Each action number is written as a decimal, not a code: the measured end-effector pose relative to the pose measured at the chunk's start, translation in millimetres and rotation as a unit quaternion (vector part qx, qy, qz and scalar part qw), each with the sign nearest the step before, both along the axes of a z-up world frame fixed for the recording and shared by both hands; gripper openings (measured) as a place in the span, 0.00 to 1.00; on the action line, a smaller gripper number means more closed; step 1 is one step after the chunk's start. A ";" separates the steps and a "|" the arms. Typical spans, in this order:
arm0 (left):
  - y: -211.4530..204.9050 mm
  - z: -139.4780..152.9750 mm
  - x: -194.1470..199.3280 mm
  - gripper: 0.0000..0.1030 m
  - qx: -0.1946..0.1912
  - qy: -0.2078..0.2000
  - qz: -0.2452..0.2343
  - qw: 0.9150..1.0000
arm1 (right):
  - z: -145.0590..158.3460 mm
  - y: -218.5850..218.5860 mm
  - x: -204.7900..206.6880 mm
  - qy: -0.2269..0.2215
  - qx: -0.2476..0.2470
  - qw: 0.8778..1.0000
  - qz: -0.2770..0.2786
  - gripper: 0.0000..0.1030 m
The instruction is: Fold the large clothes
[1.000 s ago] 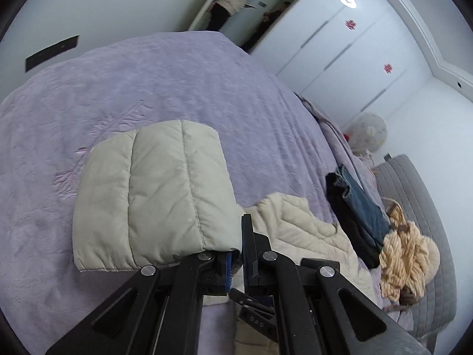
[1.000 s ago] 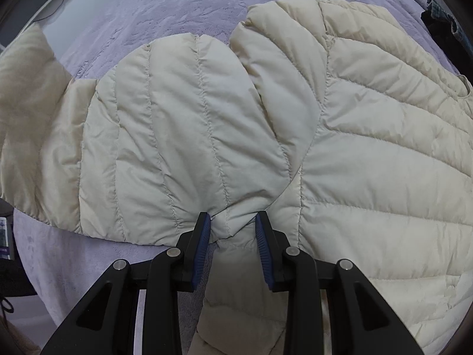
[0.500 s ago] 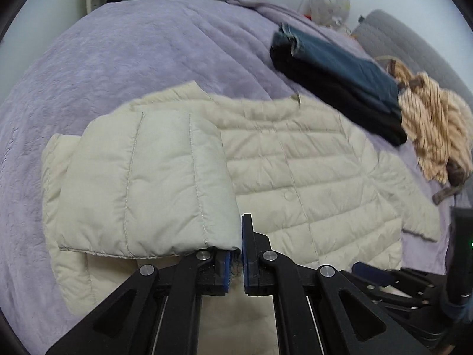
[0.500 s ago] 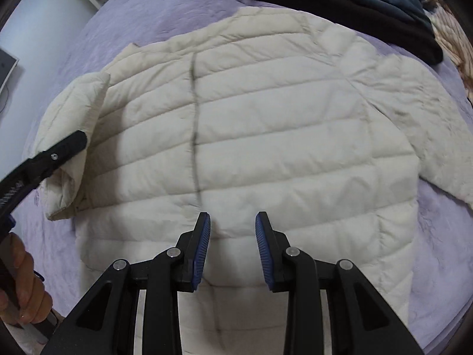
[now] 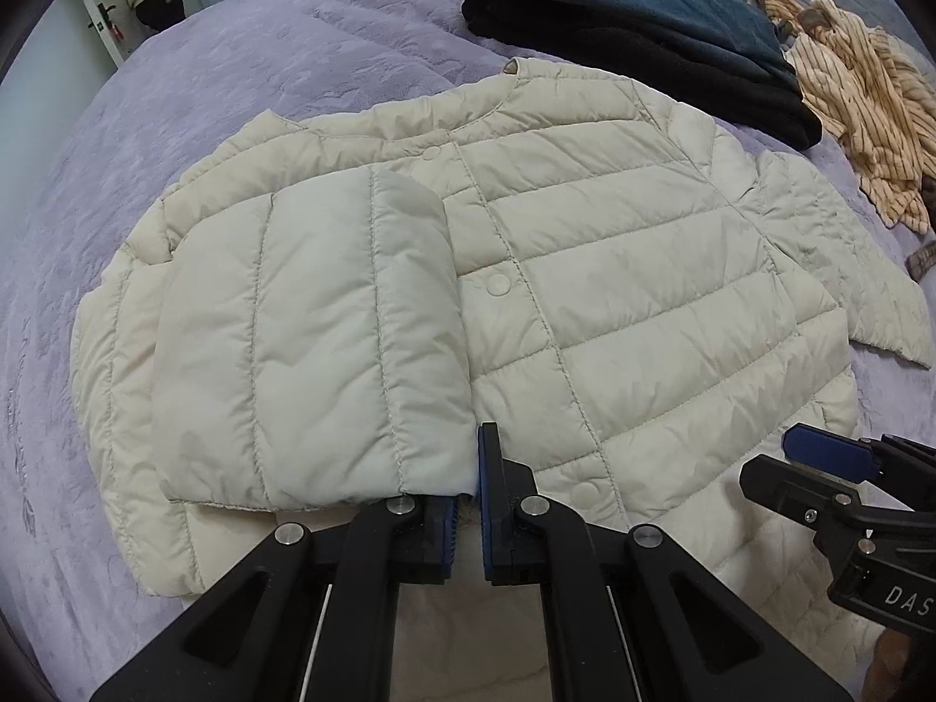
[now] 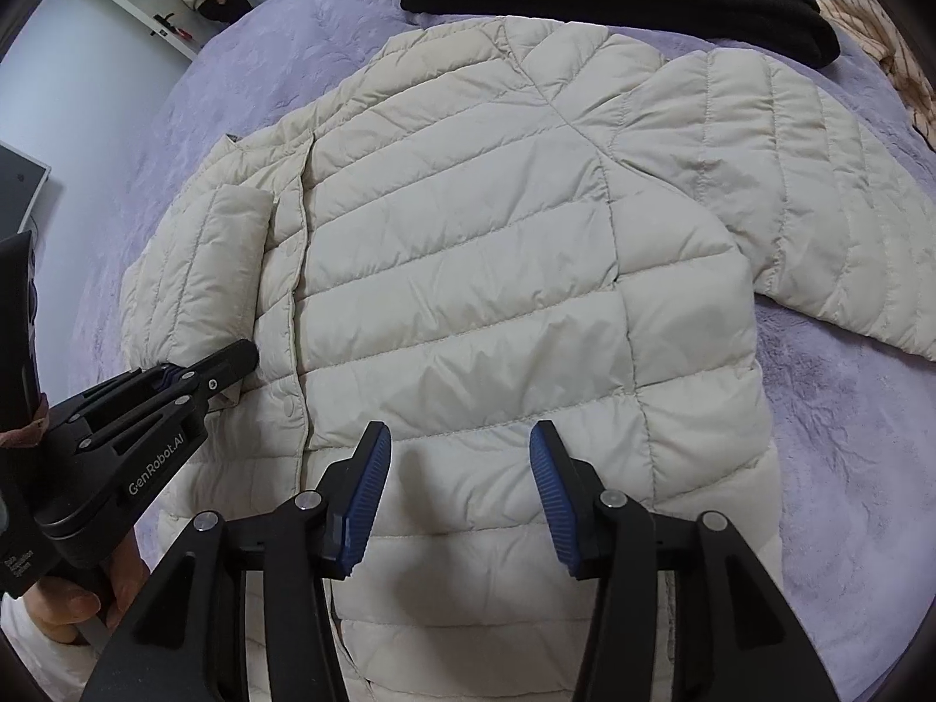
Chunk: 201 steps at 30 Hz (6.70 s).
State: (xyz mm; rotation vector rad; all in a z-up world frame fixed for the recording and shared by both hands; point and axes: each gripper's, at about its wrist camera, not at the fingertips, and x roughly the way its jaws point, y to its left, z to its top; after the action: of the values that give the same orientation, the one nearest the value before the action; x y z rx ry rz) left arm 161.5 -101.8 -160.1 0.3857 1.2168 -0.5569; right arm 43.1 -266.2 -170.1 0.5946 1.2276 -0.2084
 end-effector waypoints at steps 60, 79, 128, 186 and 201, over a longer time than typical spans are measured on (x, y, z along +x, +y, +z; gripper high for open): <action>220.3 -7.7 110.4 0.99 -0.010 -0.064 0.330 0.942 | 28.3 7.2 73.4 -0.085 0.012 0.996 -0.012 0.34; 191.5 -42.9 129.1 1.00 0.049 -0.068 0.290 0.953 | -32.2 -2.8 75.4 0.000 0.001 1.000 -0.021 0.29; 4.3 35.3 -90.6 0.99 0.011 0.094 0.033 0.995 | 37.7 -89.5 -111.6 0.049 0.064 0.988 -0.128 0.84; -151.1 9.0 -55.6 0.99 0.038 0.049 0.059 0.996 | -35.8 -333.8 -162.3 -0.163 0.234 0.862 -0.419 0.52; -55.0 24.4 -17.0 0.99 0.018 0.030 0.129 0.991 | 88.5 -269.1 -41.7 -0.235 0.120 0.947 -0.183 0.06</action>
State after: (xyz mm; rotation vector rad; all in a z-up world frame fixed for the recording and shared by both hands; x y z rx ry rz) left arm 144.4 -156.9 -135.7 0.2375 1.3133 -0.3259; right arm 1.4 -535.3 -81.6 1.0223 0.6755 -0.2130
